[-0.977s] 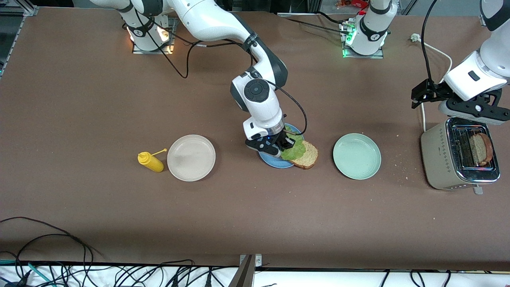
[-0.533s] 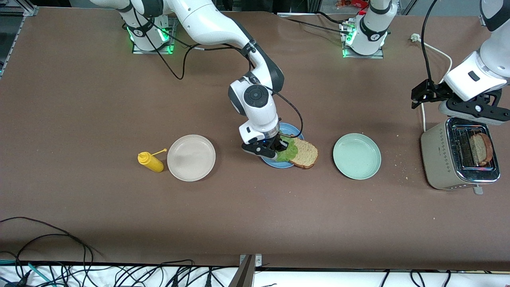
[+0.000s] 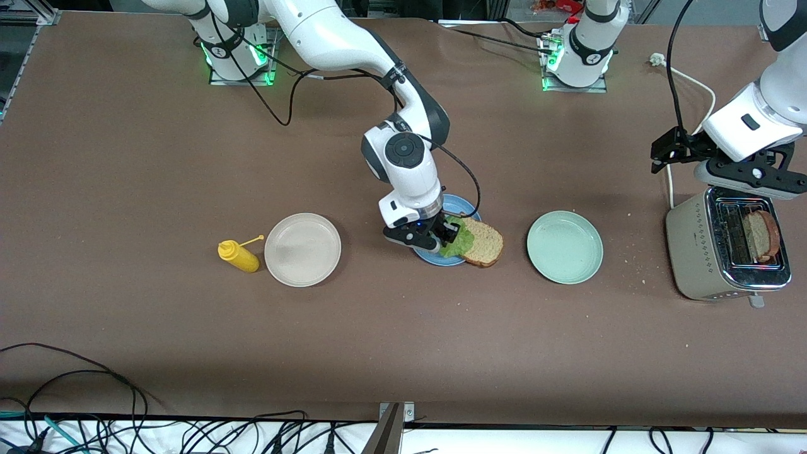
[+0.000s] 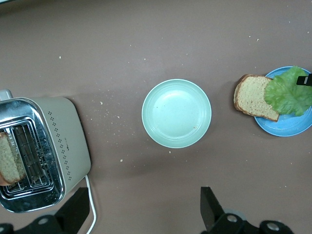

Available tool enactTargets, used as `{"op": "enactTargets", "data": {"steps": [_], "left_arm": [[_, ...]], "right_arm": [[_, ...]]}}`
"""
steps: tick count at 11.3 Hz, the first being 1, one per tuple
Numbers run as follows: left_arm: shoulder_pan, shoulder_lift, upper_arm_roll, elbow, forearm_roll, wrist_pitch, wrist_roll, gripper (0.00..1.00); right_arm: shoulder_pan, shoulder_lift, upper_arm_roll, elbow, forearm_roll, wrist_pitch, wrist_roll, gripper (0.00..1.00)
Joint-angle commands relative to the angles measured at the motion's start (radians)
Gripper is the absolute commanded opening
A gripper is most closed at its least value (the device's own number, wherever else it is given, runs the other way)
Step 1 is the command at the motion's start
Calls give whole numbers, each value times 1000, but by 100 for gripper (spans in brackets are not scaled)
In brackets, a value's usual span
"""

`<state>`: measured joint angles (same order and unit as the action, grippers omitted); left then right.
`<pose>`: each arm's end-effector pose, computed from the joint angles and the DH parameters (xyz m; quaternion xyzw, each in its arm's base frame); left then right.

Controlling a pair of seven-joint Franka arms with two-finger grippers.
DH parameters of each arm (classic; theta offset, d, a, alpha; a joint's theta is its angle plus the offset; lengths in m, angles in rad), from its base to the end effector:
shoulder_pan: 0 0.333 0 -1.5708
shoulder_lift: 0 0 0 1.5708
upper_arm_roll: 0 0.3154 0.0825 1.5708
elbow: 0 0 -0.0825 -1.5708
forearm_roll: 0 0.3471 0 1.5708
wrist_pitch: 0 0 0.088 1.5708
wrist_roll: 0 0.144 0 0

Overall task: Make sandwich in blue plate with both arms
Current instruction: 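Open the right gripper to release the lettuce on the bread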

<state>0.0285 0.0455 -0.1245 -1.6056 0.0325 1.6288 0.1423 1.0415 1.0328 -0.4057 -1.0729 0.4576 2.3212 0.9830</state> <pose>0.5322 -0.0454 0.5530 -0.9926 0.1199 0.0113 0.0131 0.5396 0.5599 0.2288 -0.9717 0.1866 -0.0772 0.1226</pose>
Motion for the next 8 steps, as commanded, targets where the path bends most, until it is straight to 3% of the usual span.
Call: {"op": "enactTargets", "data": {"steps": [1,4,8], "left_arm": [[5,13,-4,32,-2,-17,20,100],[5,13,-4,32,-2,-17,20,100],[5,13,-4,32,-2,-18,20,100]], "right_arm": [[3,-7,-4,-9,-14,12,-17,100],[5,-31,-12,-45,-16,6,-47,100],[-35,-158,-12,-188,-16,4,-219,100]]}}
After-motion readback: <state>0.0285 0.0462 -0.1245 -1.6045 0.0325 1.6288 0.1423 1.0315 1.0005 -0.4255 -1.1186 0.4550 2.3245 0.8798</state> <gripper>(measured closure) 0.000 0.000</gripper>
